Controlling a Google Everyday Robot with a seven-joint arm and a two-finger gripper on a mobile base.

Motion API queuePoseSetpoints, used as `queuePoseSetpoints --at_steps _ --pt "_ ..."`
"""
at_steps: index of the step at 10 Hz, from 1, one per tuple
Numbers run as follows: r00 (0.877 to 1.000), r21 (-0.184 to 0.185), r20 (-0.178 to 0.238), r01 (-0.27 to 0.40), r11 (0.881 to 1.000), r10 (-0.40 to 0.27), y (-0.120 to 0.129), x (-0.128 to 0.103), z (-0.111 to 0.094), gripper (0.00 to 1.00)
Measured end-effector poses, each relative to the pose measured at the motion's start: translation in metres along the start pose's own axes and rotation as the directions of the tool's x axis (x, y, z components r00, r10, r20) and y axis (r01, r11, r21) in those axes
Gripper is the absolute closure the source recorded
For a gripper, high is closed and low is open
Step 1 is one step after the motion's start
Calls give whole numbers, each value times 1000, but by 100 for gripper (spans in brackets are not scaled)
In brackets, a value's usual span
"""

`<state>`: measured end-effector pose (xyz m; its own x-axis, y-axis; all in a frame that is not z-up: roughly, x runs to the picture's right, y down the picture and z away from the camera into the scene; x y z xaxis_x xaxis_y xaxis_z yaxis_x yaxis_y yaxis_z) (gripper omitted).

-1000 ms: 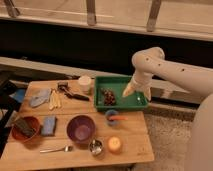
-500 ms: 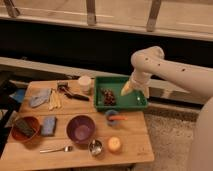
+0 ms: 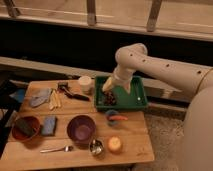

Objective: Place banana in paper cup

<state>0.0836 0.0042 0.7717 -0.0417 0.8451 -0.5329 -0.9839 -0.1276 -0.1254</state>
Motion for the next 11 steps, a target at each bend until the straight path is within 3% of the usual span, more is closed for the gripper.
queuePoseSetpoints --at_steps 4,7,11 --pt "1000 -3 -1 -4 1000 4 -1 0 1 20" --pt "999 -54 37 -2 999 5 14 -8 5 20" --pt "995 -139 81 68 988 -57 97 -29 13 20"
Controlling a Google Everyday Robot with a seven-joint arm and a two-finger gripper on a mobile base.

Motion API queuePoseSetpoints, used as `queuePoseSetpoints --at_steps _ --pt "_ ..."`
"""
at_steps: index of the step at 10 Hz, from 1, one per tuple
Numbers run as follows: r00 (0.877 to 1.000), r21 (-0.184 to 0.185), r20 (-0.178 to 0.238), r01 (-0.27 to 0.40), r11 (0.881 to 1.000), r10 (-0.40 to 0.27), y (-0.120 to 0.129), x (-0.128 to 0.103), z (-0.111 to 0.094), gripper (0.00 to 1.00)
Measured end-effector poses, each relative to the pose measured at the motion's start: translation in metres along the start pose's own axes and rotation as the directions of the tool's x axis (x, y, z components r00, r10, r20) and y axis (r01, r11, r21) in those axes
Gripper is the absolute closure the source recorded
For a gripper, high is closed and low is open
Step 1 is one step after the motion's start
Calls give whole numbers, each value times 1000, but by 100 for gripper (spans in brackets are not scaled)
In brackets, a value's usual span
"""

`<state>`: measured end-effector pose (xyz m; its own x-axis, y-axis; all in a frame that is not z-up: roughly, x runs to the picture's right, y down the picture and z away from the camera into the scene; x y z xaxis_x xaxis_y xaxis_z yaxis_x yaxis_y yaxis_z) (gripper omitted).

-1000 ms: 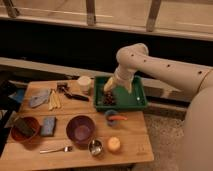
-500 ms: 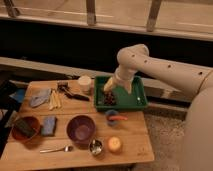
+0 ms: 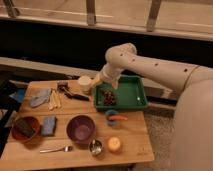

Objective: Place banana in paper cup

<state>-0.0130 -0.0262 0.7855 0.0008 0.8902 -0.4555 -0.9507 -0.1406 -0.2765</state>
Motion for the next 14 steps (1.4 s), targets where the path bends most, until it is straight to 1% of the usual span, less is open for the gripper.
queuePoseSetpoints --at_steps 1,2,3,4,6,8,9,11,13,14 --pt "1000 -29 3 21 999 -21 25 -3 5 20" --pt "999 -68 3 49 996 -49 56 -3 11 20" --pt "999 -76 2 53 996 -53 61 -3 11 20" --pt "999 -68 5 50 996 -50 55 -4 11 20" --pt "998 -72 3 56 996 -56 59 -3 11 20" --pt "999 -69 6 52 996 -51 55 -4 10 20" --pt "998 -72 2 61 996 -61 57 -3 13 20" --pt "995 -89 -11 96 991 -97 67 1 21 20" --pt "988 -122 -26 148 981 -152 103 8 37 20" --pt "982 -145 -34 178 973 -184 133 10 50 20"
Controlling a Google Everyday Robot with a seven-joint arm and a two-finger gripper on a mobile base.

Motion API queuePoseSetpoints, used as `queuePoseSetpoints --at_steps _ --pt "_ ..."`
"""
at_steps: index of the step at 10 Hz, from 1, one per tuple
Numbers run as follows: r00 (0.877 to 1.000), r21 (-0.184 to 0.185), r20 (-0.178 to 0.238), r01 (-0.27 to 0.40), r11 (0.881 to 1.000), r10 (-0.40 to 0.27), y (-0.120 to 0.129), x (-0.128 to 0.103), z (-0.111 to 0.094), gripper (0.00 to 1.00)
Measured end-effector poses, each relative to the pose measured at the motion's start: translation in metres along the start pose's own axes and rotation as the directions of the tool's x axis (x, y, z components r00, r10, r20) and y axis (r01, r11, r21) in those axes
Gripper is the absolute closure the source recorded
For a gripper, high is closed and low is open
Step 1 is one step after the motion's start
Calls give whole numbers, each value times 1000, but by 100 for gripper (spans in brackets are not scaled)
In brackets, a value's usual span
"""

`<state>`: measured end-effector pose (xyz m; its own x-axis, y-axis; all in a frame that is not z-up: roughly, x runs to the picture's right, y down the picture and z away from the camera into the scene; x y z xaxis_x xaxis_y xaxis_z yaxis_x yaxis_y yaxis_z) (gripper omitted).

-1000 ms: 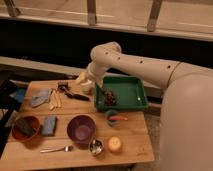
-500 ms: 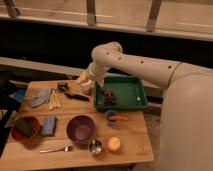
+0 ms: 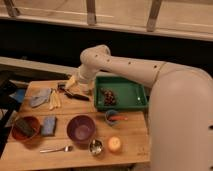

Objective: Place banana in paper cup

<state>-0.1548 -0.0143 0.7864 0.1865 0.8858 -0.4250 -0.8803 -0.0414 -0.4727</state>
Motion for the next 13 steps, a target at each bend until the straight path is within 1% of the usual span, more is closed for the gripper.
queuePoseSetpoints --at_steps 2,3,4,5,6,9,10,11,13 --pt "999 -50 -17 41 998 -42 54 -6 30 20" --pt "998 -70 -19 52 996 -53 72 -8 39 20" --pt "997 -106 -26 71 992 -74 102 -8 52 20" --pt "997 -113 -27 74 991 -78 108 -7 54 20" --pt "997 -108 -25 70 992 -73 103 -8 53 20" --pt "997 -109 -26 72 991 -75 104 -8 53 20" --pt "997 -102 -24 77 992 -80 104 -9 53 20" --pt "995 -99 -25 93 991 -96 110 -9 55 20" --pt "989 -98 -31 144 985 -147 131 -20 70 20"
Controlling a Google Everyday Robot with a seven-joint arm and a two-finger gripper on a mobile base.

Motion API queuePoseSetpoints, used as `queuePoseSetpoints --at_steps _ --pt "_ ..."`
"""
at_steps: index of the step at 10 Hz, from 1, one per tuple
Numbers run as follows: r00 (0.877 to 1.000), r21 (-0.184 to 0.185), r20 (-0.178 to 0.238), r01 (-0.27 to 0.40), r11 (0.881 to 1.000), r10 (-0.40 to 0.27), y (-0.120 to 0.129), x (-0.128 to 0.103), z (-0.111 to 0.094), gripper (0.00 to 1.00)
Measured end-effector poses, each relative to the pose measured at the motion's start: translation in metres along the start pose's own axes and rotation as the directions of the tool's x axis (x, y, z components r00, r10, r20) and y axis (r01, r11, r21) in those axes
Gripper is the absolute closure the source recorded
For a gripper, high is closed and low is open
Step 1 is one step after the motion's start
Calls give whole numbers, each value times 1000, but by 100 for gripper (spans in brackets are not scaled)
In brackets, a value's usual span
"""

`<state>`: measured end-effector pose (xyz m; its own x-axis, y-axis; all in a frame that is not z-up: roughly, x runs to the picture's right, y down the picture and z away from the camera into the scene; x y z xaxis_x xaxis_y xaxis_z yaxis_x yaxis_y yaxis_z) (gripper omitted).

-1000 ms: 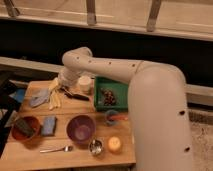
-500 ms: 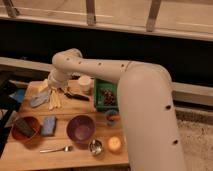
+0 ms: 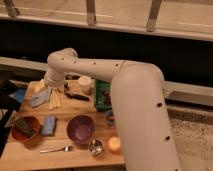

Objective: Place banana in paper cup

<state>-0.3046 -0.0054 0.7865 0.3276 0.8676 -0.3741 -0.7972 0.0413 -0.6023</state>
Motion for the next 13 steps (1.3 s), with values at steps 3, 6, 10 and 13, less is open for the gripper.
queuePoseSetpoints --at_steps 3,6,10,13 --pt "994 61 -33 107 992 -106 30 -26 33 20" --pt "986 160 -74 162 974 -152 22 -30 71 20" --pt "995 177 -68 81 981 -70 -14 -29 85 20" --pt "999 175 -44 21 984 -14 -29 -31 81 20"
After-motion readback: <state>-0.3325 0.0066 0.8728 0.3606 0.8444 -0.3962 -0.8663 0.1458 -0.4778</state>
